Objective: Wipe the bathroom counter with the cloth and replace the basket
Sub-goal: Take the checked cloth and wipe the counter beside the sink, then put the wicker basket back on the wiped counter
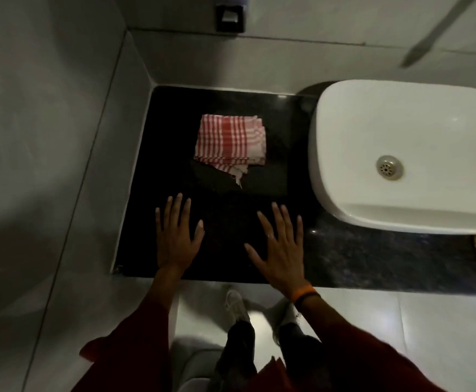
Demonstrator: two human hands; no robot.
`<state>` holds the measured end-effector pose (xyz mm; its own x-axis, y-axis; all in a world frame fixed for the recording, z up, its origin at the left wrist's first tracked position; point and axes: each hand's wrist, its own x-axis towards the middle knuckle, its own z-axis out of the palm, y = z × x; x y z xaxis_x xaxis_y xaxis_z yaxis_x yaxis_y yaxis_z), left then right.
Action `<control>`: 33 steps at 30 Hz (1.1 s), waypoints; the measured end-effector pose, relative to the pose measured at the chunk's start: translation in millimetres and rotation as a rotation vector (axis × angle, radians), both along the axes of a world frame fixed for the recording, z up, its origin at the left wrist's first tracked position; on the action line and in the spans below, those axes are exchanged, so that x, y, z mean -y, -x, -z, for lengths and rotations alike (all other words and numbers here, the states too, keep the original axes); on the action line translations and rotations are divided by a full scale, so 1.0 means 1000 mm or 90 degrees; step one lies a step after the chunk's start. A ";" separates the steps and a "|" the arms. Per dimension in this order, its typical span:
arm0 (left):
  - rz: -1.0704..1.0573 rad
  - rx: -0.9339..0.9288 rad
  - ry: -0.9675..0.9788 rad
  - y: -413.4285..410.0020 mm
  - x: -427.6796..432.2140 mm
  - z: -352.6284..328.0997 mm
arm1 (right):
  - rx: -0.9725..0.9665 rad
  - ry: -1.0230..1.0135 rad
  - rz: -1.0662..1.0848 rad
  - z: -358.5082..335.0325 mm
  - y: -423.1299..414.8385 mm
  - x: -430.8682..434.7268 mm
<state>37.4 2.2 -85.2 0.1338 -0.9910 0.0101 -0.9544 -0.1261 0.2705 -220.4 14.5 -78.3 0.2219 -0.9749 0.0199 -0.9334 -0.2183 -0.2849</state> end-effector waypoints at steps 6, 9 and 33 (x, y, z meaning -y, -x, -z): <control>0.070 -0.020 0.000 0.093 -0.045 -0.015 | -0.053 -0.035 0.100 0.007 0.140 -0.081; 0.202 -0.048 -0.005 0.190 -0.070 -0.015 | -0.077 -0.035 0.137 0.007 0.216 -0.095; 0.179 -0.296 -0.206 0.669 0.030 -0.059 | 0.218 -0.004 0.543 -0.049 0.612 0.016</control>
